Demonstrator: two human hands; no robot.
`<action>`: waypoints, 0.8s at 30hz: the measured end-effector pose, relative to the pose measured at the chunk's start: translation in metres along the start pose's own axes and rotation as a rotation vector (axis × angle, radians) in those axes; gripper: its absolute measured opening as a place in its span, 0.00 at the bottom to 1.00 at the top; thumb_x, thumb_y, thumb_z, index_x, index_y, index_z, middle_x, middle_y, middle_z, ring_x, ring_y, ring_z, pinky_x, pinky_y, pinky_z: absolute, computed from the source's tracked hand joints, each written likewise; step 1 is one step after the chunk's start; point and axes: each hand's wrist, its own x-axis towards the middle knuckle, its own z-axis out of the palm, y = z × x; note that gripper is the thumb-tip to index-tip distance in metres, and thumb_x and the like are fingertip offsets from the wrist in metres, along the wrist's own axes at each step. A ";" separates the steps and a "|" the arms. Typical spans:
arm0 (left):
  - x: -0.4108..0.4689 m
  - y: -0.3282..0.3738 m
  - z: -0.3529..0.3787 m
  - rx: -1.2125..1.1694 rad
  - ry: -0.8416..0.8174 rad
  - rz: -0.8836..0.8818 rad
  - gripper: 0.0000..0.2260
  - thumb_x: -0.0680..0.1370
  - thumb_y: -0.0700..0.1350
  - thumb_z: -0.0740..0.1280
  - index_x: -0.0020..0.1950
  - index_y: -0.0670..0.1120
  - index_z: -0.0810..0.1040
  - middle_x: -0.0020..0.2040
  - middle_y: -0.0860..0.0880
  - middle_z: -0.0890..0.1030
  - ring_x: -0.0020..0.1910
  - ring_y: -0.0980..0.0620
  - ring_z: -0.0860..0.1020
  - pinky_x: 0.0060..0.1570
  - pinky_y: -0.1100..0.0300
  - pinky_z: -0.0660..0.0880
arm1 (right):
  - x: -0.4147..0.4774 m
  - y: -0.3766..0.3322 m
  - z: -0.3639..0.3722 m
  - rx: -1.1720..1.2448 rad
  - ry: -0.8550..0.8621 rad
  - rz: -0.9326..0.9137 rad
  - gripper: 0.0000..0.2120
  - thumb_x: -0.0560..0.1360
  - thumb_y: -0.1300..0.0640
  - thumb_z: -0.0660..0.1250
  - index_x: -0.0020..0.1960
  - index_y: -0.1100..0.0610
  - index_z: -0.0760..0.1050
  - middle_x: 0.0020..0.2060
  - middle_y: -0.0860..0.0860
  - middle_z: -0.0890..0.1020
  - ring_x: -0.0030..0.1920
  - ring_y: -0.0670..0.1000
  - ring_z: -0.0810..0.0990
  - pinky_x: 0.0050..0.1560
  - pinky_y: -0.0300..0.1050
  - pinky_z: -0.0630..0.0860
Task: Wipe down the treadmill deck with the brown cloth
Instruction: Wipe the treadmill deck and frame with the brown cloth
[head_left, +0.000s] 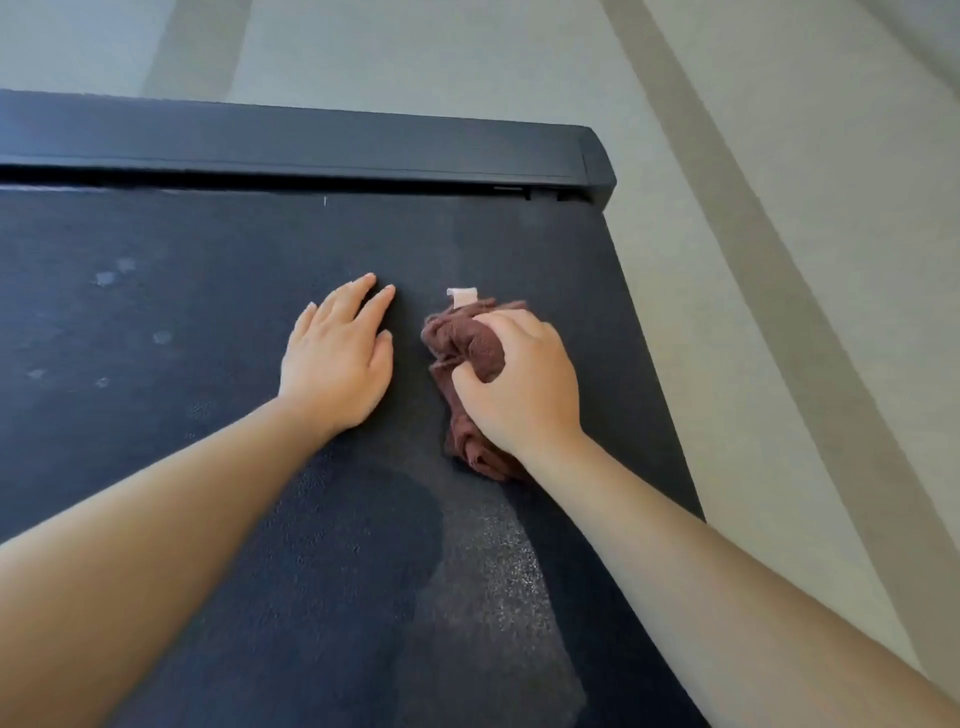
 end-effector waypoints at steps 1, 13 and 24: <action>-0.001 -0.010 -0.004 0.032 0.013 0.049 0.22 0.80 0.48 0.55 0.75 0.49 0.62 0.76 0.47 0.60 0.74 0.47 0.57 0.72 0.44 0.50 | -0.020 -0.005 0.002 0.007 0.007 0.019 0.17 0.70 0.50 0.67 0.58 0.50 0.77 0.58 0.47 0.78 0.57 0.50 0.73 0.58 0.45 0.72; -0.023 -0.065 -0.022 0.103 -0.019 -0.034 0.24 0.80 0.54 0.51 0.76 0.55 0.54 0.78 0.51 0.53 0.76 0.51 0.49 0.73 0.47 0.44 | 0.074 -0.041 0.047 0.029 0.092 0.137 0.13 0.69 0.51 0.67 0.53 0.51 0.80 0.53 0.48 0.78 0.55 0.52 0.74 0.56 0.51 0.74; -0.021 -0.063 -0.024 0.083 -0.016 -0.067 0.26 0.76 0.57 0.50 0.75 0.55 0.59 0.76 0.53 0.57 0.75 0.52 0.53 0.74 0.47 0.48 | 0.128 -0.036 0.055 -0.006 0.015 0.023 0.16 0.70 0.49 0.65 0.57 0.52 0.77 0.56 0.49 0.78 0.57 0.54 0.72 0.54 0.48 0.71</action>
